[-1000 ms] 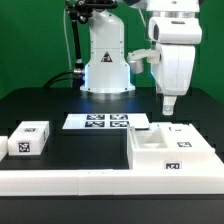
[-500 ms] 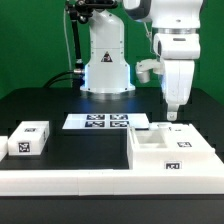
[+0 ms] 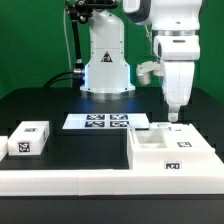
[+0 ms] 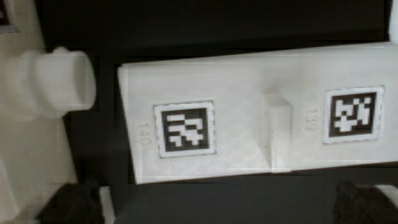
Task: Assemble cabinet
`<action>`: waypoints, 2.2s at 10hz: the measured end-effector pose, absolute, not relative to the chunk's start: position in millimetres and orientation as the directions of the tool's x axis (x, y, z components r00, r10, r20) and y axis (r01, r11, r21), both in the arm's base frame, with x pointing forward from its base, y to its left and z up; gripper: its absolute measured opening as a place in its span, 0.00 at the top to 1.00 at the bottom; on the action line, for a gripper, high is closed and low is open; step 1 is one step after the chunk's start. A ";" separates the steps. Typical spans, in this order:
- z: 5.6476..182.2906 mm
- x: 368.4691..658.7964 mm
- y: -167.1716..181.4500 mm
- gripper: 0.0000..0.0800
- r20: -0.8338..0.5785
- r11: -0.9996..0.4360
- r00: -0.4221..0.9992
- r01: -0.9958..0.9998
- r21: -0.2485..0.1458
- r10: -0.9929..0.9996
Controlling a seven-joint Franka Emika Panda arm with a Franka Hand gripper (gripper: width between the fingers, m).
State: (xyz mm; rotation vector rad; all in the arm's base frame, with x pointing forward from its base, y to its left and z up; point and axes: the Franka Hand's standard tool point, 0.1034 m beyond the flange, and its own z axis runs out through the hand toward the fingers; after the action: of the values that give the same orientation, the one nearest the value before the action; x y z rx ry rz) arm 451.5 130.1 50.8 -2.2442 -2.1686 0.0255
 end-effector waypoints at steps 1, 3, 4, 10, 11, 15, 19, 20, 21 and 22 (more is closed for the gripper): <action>45.3 444.4 128.0 0.19 -0.003 -0.033 0.033 0.998 -0.050 0.999; 40.2 438.8 126.8 0.19 -0.011 -0.027 0.026 0.997 -0.074 1.000; 38.1 438.4 127.5 0.19 -0.007 -0.027 0.027 0.997 -0.073 1.000; 21.7 432.5 137.7 0.19 0.082 -0.052 0.050 0.998 0.020 0.995; 21.3 431.9 137.4 0.19 0.082 -0.053 0.051 0.998 0.019 0.995; 13.5 428.3 132.3 0.19 0.084 -0.053 0.053 0.999 0.004 0.995; 11.9 427.6 131.4 0.39 0.084 -0.054 0.054 0.999 0.001 0.995; 11.9 427.5 131.4 0.39 0.084 -0.054 0.054 0.999 0.001 0.995; 11.8 427.5 131.4 0.62 0.084 -0.054 0.054 0.999 0.001 0.995; 11.8 427.5 131.4 0.80 0.084 -0.054 0.054 0.999 0.000 0.995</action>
Offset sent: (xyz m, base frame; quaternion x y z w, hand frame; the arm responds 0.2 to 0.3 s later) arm -0.0045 0.0038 -0.0066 -0.0033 0.0168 -0.0139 0.9998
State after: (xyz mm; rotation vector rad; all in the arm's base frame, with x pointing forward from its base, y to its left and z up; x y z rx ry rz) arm 427.5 131.4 11.8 -2.2376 -2.1202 -0.0947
